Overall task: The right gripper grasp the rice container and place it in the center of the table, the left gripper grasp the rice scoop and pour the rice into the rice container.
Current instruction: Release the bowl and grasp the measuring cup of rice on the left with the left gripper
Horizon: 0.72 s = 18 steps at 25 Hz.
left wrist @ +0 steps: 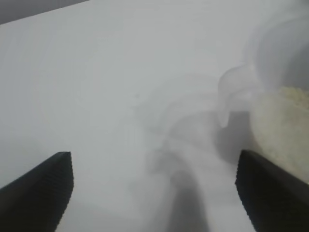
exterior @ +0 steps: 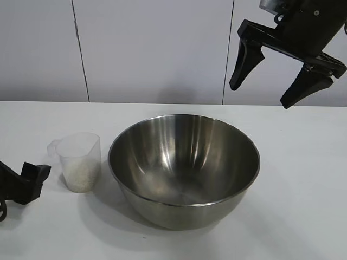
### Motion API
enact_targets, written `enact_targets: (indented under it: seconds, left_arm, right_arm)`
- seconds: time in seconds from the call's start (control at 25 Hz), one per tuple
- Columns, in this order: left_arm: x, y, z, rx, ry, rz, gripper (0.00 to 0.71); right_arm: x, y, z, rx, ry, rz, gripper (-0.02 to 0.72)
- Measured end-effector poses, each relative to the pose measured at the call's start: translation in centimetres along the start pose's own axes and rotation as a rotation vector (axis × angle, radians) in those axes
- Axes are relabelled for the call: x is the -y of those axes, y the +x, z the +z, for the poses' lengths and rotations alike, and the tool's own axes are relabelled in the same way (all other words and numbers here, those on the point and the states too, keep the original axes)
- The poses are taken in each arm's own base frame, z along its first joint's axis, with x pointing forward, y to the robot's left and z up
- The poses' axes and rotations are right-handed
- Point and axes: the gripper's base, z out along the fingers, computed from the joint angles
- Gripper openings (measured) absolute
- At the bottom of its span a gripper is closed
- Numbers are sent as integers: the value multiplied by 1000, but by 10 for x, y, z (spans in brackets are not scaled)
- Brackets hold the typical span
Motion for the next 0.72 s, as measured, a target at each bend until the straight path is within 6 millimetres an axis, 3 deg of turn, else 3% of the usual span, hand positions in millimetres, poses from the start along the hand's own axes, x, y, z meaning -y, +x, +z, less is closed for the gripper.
enact_targets:
  seconds: [0.36,0.72]
  left_arm:
    - [0,-14,13,60,-10,-11,654]
    - [1,-9,15,43,-7,-7,654]
  right_arm:
    - [0,0,0,0,2,-1,652]
    - [0,0,0,1,3,-2,652]
